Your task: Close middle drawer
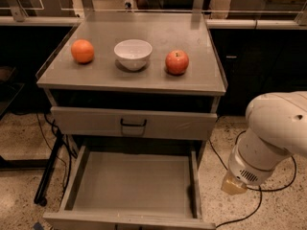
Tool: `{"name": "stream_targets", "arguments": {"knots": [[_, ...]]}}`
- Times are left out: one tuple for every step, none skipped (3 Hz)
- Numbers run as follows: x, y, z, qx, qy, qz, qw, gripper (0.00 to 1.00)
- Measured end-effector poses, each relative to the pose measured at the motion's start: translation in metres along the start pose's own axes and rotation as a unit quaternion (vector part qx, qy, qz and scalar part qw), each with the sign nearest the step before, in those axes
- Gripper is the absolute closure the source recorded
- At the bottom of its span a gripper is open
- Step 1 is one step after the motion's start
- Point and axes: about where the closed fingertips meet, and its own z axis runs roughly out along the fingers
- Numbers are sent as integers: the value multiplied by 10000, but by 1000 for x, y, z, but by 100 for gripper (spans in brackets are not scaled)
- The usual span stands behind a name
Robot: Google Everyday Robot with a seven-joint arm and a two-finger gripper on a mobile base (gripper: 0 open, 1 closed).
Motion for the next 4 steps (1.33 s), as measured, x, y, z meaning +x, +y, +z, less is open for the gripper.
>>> {"name": "stream_targets", "arguments": {"knots": [[0,0,0,0,0,0,10000,100],[9,11,17,-199,2,66,9998,100],[22,31,65,-576,58,232,9981,100],[29,45,109,-871,126,357,9955,100]]}}
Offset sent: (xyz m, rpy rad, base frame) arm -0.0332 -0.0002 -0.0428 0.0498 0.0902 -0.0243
